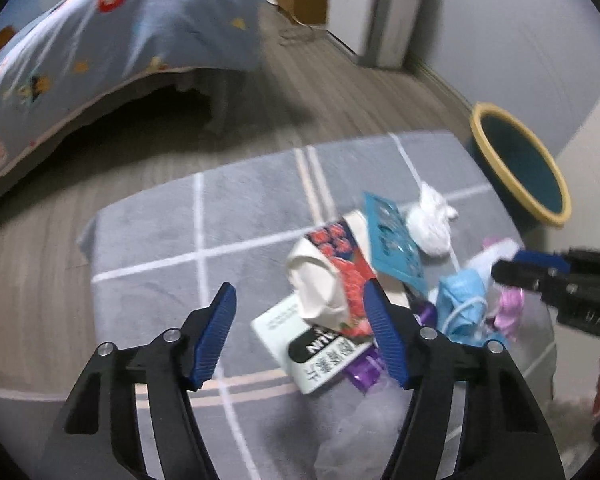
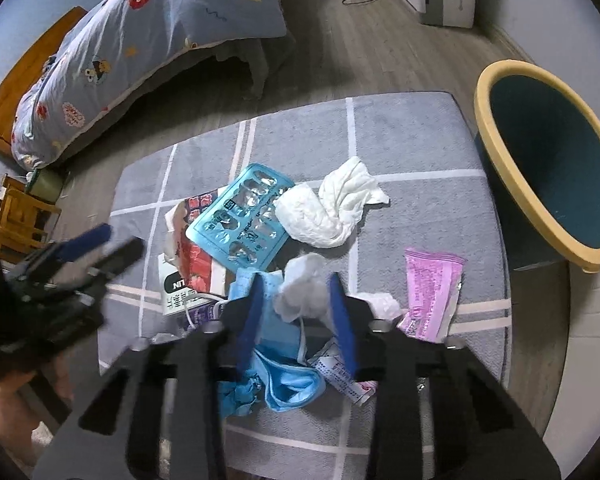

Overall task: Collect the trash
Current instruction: 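Grasp the red-printed tissue wrapper with the left gripper while the right grasps white tissue, then drop the white tissue into the bin with the right gripper while the left carries the wrapper there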

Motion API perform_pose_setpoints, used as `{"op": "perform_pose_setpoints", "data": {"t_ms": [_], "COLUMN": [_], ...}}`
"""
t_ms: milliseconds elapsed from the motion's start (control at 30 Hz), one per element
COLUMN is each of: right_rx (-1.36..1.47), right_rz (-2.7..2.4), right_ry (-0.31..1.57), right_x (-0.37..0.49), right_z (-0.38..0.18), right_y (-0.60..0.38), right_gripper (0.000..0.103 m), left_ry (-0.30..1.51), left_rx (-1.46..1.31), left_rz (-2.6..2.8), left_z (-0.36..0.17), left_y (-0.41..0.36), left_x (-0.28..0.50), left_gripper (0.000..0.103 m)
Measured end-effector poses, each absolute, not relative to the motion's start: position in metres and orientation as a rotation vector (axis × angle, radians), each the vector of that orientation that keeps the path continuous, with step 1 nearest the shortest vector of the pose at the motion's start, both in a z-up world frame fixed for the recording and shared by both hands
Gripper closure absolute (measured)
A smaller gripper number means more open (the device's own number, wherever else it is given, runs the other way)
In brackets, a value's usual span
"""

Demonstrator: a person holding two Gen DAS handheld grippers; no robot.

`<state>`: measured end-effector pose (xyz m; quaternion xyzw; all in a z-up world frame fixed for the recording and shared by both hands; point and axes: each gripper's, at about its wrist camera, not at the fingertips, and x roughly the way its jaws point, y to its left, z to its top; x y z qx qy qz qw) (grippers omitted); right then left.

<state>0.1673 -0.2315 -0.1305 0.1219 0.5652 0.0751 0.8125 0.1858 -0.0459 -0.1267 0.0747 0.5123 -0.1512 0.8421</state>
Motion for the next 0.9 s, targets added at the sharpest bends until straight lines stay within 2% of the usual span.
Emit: {"op": "perform_pose_setpoints", "data": {"t_ms": [133, 200, 333, 367, 433, 667, 700, 733, 800, 900], "right_rx": [0.264, 0.27, 0.299, 0.307, 0.319, 0.36, 0.382, 0.4, 0.399, 0.385], "right_rz": [0.183, 0.195, 0.204, 0.205, 0.21, 0.184, 0.177, 0.179, 0.172, 0.167], "right_ry": [1.188, 1.18, 1.172, 1.171, 1.167, 1.184, 1.196, 1.2, 1.197, 1.207], "right_x": [0.168, 0.168, 0.168, 0.168, 0.169, 0.172, 0.172, 0.172, 0.171, 0.172], "right_z": [-0.126, -0.123, -0.12, -0.12, -0.119, -0.125, -0.127, -0.129, -0.13, -0.133], "right_y": [-0.231, -0.231, -0.234, -0.234, -0.235, -0.24, -0.242, -0.242, -0.242, -0.242], "right_gripper": [0.089, 0.09, 0.09, 0.09, 0.09, 0.09, 0.082, 0.065, 0.049, 0.048], "left_ry": [1.09, 1.12, 1.158, 1.162, 1.172, 1.164, 1.166, 1.168, 1.168, 1.167], "left_rx": [0.19, 0.2, 0.212, 0.215, 0.211, 0.228, 0.232, 0.229, 0.231, 0.237], "left_rz": [-0.323, -0.311, -0.31, -0.31, -0.315, -0.306, -0.299, -0.301, -0.3, -0.303], "left_z": [-0.135, -0.142, -0.157, -0.159, -0.162, -0.161, -0.161, -0.161, -0.161, -0.161], "left_y": [-0.059, -0.062, -0.063, -0.064, -0.064, -0.064, -0.063, -0.063, -0.064, -0.065], "left_x": [0.189, 0.194, 0.198, 0.199, 0.199, 0.199, 0.199, 0.198, 0.198, 0.198], "left_gripper": [0.039, 0.051, 0.066, 0.074, 0.081, 0.081, 0.081, 0.081, 0.081, 0.081]}}
